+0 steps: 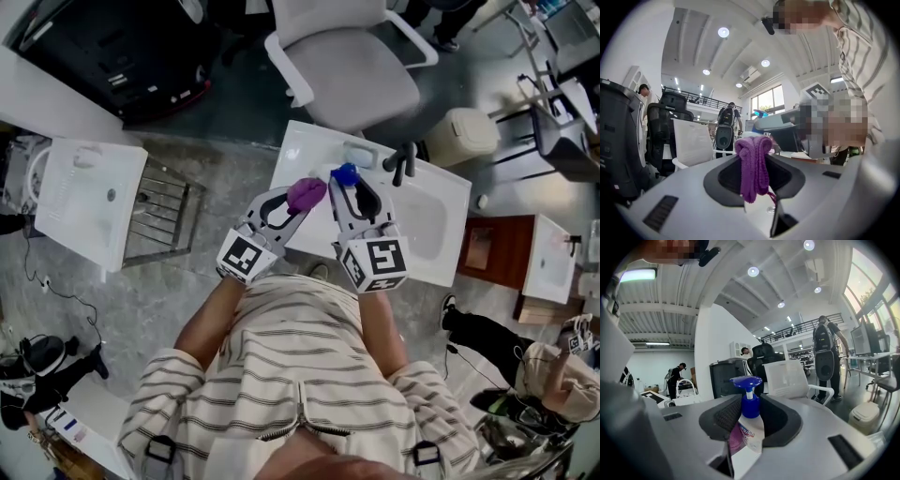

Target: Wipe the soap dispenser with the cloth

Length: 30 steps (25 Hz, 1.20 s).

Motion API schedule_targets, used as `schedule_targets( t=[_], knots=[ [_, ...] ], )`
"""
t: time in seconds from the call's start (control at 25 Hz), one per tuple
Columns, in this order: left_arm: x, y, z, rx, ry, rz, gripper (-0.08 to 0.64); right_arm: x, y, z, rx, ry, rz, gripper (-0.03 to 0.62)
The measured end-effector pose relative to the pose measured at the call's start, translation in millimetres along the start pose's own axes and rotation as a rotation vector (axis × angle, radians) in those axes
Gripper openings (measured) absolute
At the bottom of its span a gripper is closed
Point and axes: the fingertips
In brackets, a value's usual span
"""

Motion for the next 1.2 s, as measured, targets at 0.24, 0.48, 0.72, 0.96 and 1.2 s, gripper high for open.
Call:
schedule_targets(
  t=[0.24,0.48,0.72,0.96,1.2],
  knots=[
    [1.8,-12.5,-10.3,0.009,0.011,0.030,0.118,1.6,0.7,3.2,-0.014,-0.031,-0.014,0.130],
    [2.7,-12.4,-21.1,0.004,0.025,0.015,0.118,3.0,5.3,-2.3,-0.008,-0.116,-0.047,0.130],
    [3.2,-13.5,-24.8,0.003,0.069,0.000,0.118,4.0,8.8,-12.5,0.011,-0.194,-0.059,0.130],
    [3.6,-11.1,-22.4,-0.005,0.161,-0.018,0.118,7.2,7.9,-20.3,0.049,-0.266,-0.068,0.130],
    [1.9,-9.0,-18.1,-0.008,0.278,-0.021,0.117,14.9,7.5,-31.2,0.029,-0.347,-0.069,0.130]
  ],
)
Point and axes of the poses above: the fingertips, and each gripper's own axes: x backward along the fingers, z to its right, y out of its underside, and after that the axes turned 7 degrees about z, right-handed
